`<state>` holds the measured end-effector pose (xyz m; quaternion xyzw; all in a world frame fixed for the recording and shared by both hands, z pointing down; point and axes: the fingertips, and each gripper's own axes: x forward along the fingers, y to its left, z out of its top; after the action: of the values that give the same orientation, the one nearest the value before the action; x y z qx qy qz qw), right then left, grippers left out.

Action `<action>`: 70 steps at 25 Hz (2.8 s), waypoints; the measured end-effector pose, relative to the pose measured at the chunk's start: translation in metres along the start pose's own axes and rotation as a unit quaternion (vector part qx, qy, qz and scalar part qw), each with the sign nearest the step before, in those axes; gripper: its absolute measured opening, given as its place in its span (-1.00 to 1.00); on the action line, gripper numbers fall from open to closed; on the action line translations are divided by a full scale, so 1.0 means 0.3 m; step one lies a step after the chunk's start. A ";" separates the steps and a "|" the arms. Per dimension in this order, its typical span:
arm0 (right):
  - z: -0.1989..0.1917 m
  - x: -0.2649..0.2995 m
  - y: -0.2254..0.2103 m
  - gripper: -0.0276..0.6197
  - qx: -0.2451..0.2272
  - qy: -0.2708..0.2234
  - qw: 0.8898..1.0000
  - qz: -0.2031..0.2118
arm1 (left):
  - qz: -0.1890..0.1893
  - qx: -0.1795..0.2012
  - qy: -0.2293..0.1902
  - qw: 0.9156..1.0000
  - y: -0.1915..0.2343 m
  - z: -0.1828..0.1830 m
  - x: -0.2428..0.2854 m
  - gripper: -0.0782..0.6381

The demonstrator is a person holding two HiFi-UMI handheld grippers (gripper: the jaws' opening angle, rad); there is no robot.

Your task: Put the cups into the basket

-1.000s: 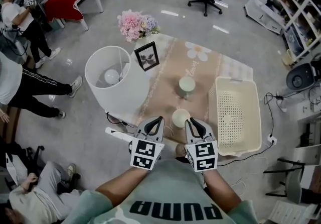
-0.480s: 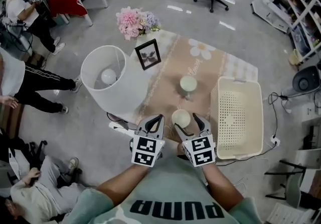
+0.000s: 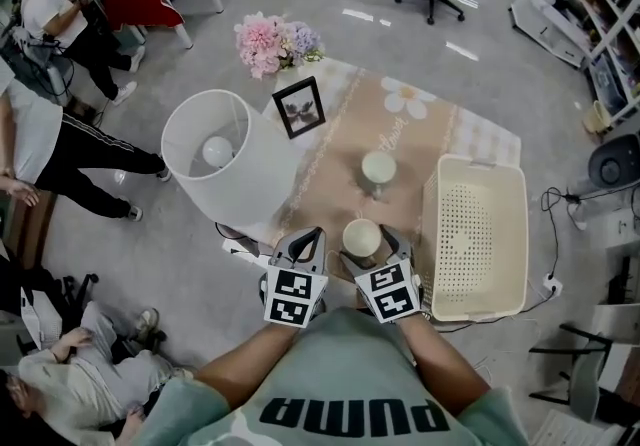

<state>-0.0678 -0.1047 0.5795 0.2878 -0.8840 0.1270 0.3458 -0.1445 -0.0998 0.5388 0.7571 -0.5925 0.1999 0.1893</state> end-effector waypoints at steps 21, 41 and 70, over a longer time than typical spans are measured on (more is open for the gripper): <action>-0.091 0.121 -0.021 0.32 -0.017 0.065 0.998 0.006 | 0.021 -0.012 0.012 1.000 0.033 -0.012 0.021 -0.77; 0.077 -0.031 -0.018 0.32 0.004 -0.003 1.000 -0.002 | 0.015 -0.020 -0.003 1.000 0.022 0.014 -0.022 -0.77; 0.122 -0.478 -0.432 0.32 0.082 -0.071 0.984 -0.138 | -0.107 0.055 -0.066 0.990 -0.404 0.356 0.142 -0.77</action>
<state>0.0752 -0.1640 0.4579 0.4427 -0.8448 0.1298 0.2712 -0.0090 -0.1634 0.4646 0.8371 -0.5071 0.1601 0.1279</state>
